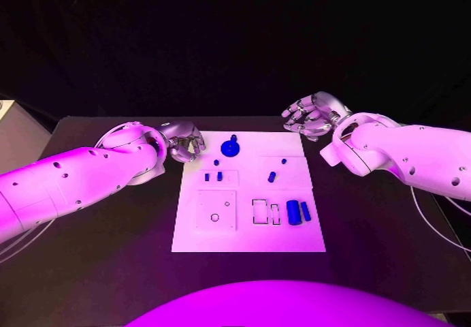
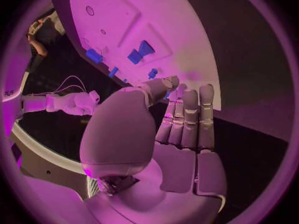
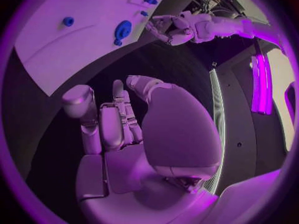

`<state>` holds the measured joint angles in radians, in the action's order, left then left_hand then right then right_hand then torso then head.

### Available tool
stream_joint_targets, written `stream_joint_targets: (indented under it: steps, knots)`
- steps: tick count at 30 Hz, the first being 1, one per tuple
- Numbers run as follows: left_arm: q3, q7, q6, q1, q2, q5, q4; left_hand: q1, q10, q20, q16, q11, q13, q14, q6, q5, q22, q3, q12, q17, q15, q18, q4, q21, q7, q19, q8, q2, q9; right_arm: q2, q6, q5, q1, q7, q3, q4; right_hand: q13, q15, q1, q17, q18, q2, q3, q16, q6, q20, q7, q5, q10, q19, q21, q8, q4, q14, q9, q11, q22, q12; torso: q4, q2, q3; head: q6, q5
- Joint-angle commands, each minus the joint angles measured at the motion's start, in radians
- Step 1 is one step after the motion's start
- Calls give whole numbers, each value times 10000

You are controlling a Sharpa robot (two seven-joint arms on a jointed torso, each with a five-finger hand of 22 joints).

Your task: Assemble the parts on the task board

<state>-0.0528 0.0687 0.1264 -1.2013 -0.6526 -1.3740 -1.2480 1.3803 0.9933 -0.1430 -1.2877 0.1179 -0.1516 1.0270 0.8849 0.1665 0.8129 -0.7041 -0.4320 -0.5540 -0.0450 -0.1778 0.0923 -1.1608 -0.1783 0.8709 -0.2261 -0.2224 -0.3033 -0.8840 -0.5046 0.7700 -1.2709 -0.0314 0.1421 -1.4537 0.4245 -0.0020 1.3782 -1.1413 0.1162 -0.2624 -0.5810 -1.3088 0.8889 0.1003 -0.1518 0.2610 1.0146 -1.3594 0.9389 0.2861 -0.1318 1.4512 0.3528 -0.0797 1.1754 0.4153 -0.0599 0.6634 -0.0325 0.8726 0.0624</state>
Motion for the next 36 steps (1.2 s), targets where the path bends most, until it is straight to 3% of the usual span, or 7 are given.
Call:
stream_joint_targets:
  steps: [1,7,10,13,16,22,36]
  knots:
    - [78,-526,806,-21,-206,1196,-272,97,-74,8,254,1,-32,-249,75,12,-15,-113,-99,412,1,-78,30,6,-24,-127,-56,35,24,-87,1108,2014,5,-132,3,14,-642,19,67,-130,-16,-9,-68,-111,347,-26,-93,-28,234,-126,222,-26,210,141,-15,-53,160,-587,17,-3,10,-57,55]
    - [177,-2234,976,-27,-826,5028,-898,-281,-688,-147,1580,189,100,-806,32,-36,-276,-20,-67,1093,-175,-72,-193,565,-188,-784,-108,212,90,-218,1431,5131,99,302,41,-23,-1455,-10,-11,-402,-99,-40,-71,-296,611,-61,-9,-66,710,-333,737,-94,410,294,-40,-14,539,-1255,70,22,7,-162,280]
    - [195,-3296,988,-15,-1130,6398,-1271,-1159,-803,-290,1624,161,137,-689,-36,45,-868,866,-215,1139,-250,-79,-907,1396,-138,-692,-185,16,73,-202,1482,6422,259,695,61,-26,-1698,-1,-103,-433,-135,-119,-36,-320,619,-62,-20,-91,772,-409,911,-166,405,329,-68,-29,662,-1489,49,20,-9,-193,386]
    - [205,-4034,994,-7,-1351,7410,-1536,-1162,-806,-282,1674,162,154,-772,-51,60,-1161,1120,-300,1151,-234,-73,-1029,1780,-103,-530,-236,-22,67,-186,1570,7239,397,1034,76,-56,-1863,22,-198,-489,-198,-213,22,-356,611,-43,-41,-151,748,-531,1231,-222,384,351,-90,-62,867,-1664,11,18,-24,-217,459]
    - [210,-4692,977,-2,-1555,8606,-1746,-1062,-805,-291,1779,163,178,-963,-37,64,-1352,1194,-341,1183,-250,-62,-1063,2065,-108,-522,-280,19,63,-177,1709,7870,490,1343,92,-127,-2111,65,-296,-552,-219,-285,166,-409,539,-10,-68,-256,687,-589,1350,-345,400,385,-139,-110,957,-1919,-12,10,-6,-199,508]
    - [213,-5540,1454,12,-1857,9829,-2039,-914,-743,-290,1827,160,192,-1030,13,70,-1464,1178,-395,1201,-246,-66,-1068,2224,-123,-471,-334,157,54,-138,1867,8358,630,1611,119,-182,-2291,94,-316,-601,-222,-301,340,-449,462,14,-104,-293,698,-604,1373,-462,485,401,-186,-145,988,-2066,14,23,-15,-217,493]
    - [210,-5773,1611,21,-2135,11006,-2150,-773,-676,-270,1852,146,205,-1033,71,79,-1514,1139,-435,1214,-228,-70,-1037,2283,-124,-394,-385,264,43,181,1815,8489,885,1704,135,-36,-2422,92,-261,-597,-214,-265,352,-453,491,18,-90,-76,793,-602,1354,-511,556,399,-208,-136,993,-2132,-4,28,-10,-199,439]
